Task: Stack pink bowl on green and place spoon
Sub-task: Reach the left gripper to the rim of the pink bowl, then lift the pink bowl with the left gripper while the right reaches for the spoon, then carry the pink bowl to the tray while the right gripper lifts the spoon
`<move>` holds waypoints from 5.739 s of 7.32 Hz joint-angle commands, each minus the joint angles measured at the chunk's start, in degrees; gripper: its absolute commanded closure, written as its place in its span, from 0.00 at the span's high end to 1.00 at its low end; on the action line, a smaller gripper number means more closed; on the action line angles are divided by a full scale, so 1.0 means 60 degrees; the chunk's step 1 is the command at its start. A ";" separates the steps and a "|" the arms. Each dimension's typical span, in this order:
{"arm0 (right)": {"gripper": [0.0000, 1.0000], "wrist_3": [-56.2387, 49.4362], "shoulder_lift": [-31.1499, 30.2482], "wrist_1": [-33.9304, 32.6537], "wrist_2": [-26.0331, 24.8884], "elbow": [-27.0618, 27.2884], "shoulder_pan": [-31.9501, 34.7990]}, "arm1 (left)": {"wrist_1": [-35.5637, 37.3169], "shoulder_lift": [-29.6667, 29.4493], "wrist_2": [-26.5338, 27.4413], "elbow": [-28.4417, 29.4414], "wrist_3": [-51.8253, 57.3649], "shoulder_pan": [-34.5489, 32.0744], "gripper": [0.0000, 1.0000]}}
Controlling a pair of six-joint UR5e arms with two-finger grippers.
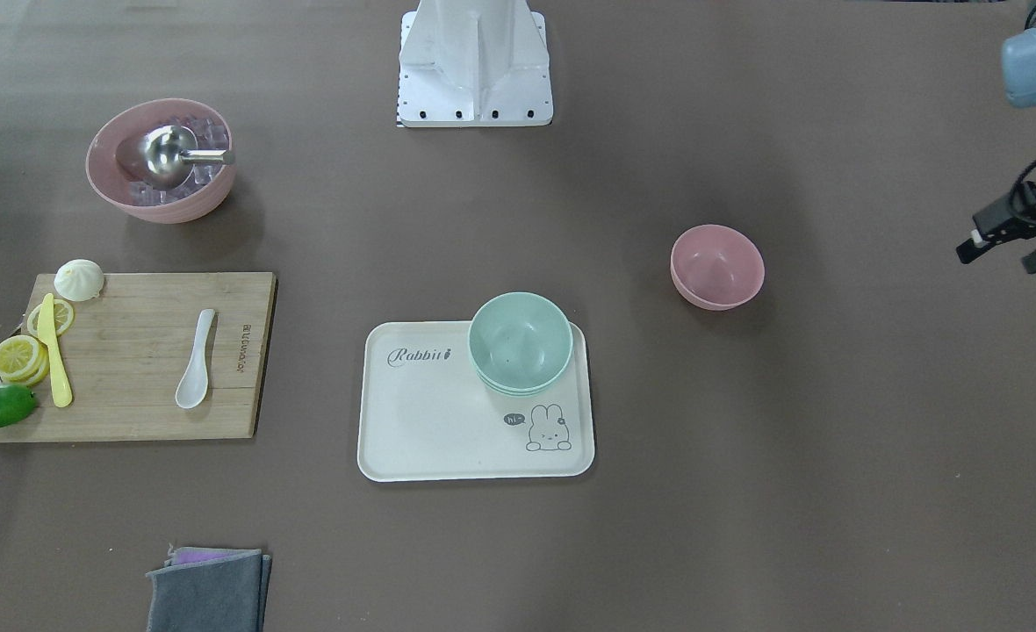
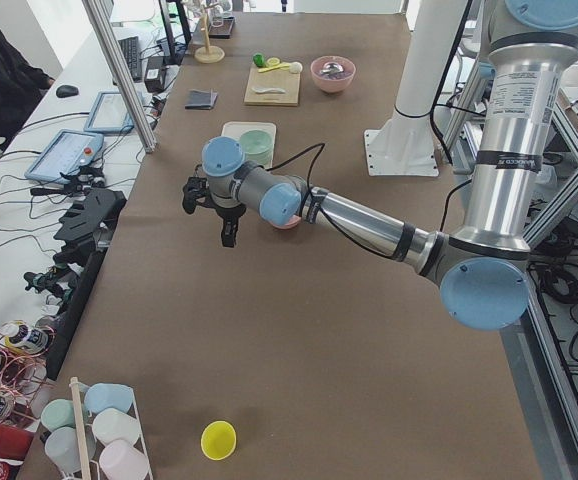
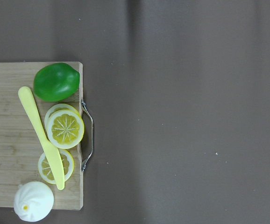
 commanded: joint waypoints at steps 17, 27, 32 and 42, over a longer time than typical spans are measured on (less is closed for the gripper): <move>1.00 0.2347 0.1692 -0.0007 0.0974 0.0129 -0.0894 | -0.4192 -0.0229 -0.0242 0.0265 -0.5937 0.2686 0.00; 0.87 0.6594 0.3352 0.3011 -0.2732 -0.1715 -0.6129 | -0.0028 -0.3559 -0.0465 0.0162 -0.5996 0.2007 0.00; 0.39 0.6638 0.3455 0.2997 -0.2746 -0.1789 -0.6379 | -0.0072 -0.3544 -0.0465 0.0221 -0.5953 0.2007 0.00; 0.00 0.6726 0.4363 0.2981 -0.2336 -0.1657 -0.5706 | -0.1090 -0.4595 0.1378 0.1401 -0.6710 0.3908 0.00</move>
